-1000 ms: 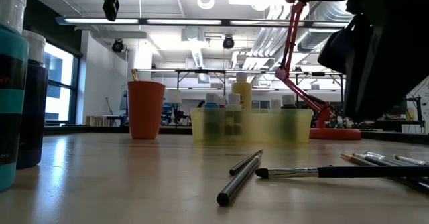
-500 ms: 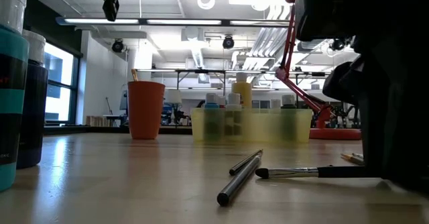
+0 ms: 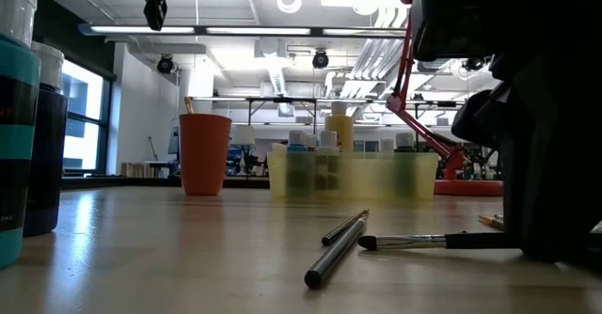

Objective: Pick & Place Paint Supplies
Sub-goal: Put the silver paintbrush into the orange cup

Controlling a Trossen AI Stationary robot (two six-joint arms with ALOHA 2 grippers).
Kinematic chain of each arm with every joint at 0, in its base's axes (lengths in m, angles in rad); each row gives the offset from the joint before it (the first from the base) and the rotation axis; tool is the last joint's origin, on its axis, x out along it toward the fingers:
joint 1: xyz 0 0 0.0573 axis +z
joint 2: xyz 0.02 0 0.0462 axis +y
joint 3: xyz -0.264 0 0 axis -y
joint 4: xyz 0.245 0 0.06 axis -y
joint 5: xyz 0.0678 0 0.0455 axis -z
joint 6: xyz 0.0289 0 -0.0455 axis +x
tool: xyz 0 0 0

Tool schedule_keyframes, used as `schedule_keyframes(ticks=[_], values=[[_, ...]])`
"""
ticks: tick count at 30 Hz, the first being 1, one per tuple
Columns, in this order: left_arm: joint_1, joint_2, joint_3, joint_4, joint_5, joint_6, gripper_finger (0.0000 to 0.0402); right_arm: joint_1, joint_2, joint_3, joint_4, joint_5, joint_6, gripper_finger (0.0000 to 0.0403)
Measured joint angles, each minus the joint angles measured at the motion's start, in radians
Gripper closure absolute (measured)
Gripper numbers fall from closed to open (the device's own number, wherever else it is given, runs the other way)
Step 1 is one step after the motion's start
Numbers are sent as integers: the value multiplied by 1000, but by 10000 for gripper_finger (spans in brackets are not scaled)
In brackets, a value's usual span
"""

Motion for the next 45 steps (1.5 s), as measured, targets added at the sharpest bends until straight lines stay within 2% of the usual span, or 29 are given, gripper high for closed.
schedule_keyframes(ticks=[4, 15, 31, 37, 45], values=[[0, 0, 0, 0, 0, -1, 398, 0, -1, 0, -1, -5, 0, 390], [0, 0, 0, 1, 0, 1, 398, -1, -37, -7, -7, -19, -4, 395], [0, 0, 0, 21, -3, 1, 398, -45, -259, -7, -209, 14, -84, 397], [0, 0, 0, 19, -2, 1, 398, -86, -393, -6, -186, 124, -91, 398], [0, 0, 0, 18, 2, 1, 398, -141, -563, -5, -39, 364, -179, 398]])
